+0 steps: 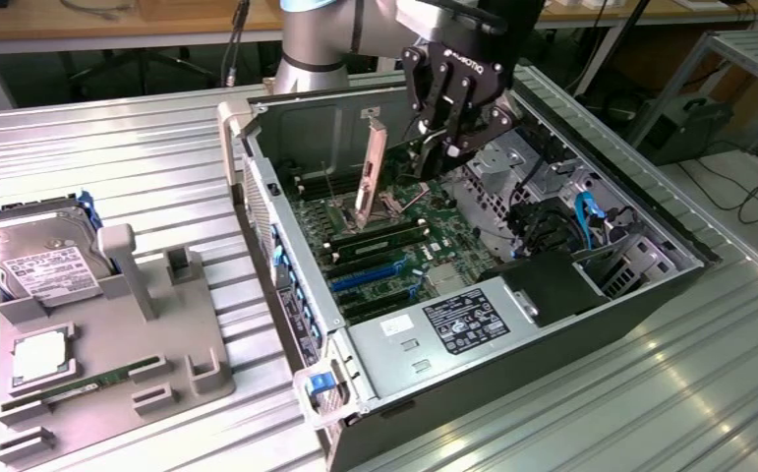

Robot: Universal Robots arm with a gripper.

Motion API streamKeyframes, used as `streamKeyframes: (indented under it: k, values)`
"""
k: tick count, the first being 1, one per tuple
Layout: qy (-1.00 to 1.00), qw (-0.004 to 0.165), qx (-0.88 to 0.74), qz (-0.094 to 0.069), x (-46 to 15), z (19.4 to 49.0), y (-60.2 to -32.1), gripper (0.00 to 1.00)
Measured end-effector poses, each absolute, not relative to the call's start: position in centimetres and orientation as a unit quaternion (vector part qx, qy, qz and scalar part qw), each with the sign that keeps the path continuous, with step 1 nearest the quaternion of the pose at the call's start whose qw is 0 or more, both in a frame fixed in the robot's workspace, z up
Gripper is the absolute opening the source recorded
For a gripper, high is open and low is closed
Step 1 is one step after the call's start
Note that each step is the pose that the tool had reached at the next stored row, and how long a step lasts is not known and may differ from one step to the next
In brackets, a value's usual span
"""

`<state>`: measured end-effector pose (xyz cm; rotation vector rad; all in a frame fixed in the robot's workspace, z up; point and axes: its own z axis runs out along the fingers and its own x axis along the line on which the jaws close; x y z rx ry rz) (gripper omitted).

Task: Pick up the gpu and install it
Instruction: 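Insert the gpu into the slot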

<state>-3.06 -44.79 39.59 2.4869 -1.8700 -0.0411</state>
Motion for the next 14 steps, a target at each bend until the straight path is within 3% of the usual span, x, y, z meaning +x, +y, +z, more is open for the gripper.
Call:
streamKeyframes:
  k: [3,14]
  values:
    - [-0.604,0.015,0.797,-0.013,-3.1,38.2,-44.8,0.27]
    - [-0.604,0.015,0.797,-0.013,-3.1,37.9,-44.8,0.27]
